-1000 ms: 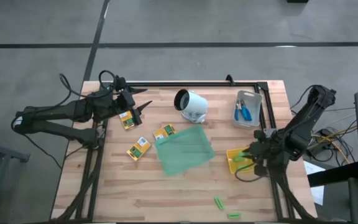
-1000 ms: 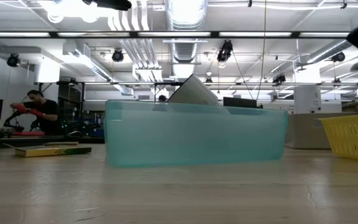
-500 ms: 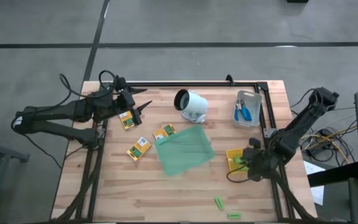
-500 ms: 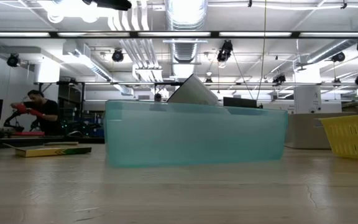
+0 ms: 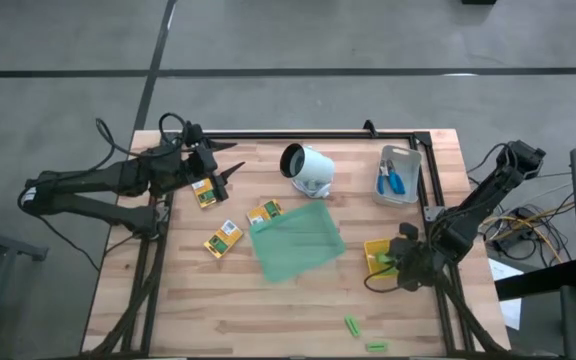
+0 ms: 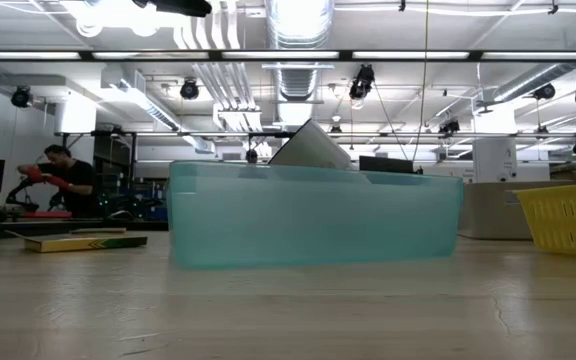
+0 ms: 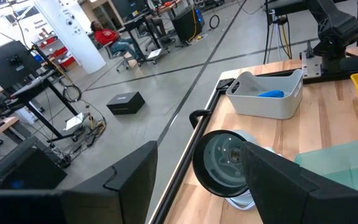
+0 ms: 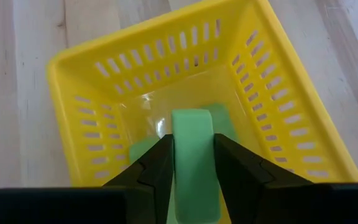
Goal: Pick & Place School Supplies
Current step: Put the green eraser into the yellow bin
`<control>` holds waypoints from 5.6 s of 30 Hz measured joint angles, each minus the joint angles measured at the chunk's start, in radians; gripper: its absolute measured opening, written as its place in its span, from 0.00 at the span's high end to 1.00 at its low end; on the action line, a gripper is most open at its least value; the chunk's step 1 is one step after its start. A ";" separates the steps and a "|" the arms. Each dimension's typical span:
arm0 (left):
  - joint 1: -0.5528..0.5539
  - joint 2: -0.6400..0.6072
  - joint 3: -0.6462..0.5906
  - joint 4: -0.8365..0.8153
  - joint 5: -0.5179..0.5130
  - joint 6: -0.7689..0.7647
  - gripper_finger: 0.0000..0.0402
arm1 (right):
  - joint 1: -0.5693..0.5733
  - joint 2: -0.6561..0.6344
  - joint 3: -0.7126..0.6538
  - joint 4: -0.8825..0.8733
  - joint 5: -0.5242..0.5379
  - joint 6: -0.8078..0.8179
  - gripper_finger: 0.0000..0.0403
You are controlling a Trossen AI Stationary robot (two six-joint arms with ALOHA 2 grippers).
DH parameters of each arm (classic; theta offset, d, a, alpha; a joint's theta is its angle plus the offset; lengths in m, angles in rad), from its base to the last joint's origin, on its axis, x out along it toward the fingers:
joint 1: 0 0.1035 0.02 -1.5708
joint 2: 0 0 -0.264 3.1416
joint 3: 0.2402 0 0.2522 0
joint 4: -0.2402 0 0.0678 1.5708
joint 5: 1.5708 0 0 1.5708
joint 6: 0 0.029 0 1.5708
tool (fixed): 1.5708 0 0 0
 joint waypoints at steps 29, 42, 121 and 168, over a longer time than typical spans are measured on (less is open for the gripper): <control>0.000 0.000 0.000 0.000 0.000 0.000 0.41 | 0.000 -0.093 0.080 0.029 0.130 -0.147 0.62; 0.000 0.000 0.000 0.000 0.000 0.000 0.41 | 0.033 -0.134 0.160 0.158 0.022 -0.283 0.63; 0.000 0.000 0.000 -0.024 0.000 0.000 0.41 | 0.415 0.937 0.462 0.652 0.292 -0.135 0.63; 0.000 0.000 0.000 -0.022 0.000 0.000 0.41 | 0.414 0.727 0.461 0.451 0.330 -0.184 0.77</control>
